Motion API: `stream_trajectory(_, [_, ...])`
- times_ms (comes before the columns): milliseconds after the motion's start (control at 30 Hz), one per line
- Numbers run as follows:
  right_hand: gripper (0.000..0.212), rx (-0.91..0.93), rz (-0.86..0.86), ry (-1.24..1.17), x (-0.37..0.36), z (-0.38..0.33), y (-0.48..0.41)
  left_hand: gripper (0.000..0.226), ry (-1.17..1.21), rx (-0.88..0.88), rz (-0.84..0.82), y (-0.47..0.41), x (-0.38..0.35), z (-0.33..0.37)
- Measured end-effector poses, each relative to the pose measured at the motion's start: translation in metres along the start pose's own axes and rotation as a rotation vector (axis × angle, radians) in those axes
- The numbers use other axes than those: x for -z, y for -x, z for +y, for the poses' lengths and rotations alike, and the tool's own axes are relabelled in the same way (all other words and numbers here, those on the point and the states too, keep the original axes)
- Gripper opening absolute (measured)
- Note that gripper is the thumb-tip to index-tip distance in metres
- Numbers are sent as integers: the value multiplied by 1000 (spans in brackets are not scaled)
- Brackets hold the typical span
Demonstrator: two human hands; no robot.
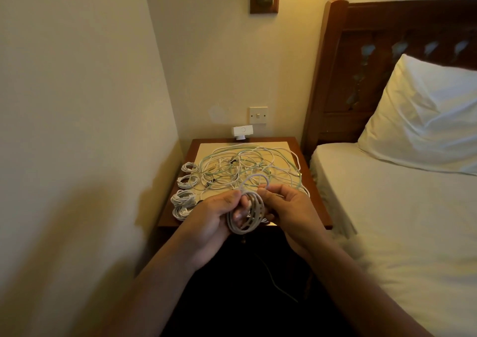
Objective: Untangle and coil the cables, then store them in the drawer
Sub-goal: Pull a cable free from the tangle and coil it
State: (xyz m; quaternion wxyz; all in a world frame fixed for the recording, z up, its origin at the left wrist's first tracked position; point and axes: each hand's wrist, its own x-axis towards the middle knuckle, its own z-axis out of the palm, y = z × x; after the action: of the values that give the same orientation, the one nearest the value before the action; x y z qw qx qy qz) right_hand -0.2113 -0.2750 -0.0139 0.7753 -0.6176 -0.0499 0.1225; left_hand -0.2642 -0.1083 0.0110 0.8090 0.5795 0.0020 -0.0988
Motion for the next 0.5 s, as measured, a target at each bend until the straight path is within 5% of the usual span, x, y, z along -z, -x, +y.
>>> stream_trajectory(333, [36, -172, -180, -18, 2, 20, -3, 32, -54, 72, 99, -3, 5, -10])
stream_trajectory(500, [26, -257, -284, -102, -4, 13, 6, 29, -64, 24, 156, -5, 4, -15])
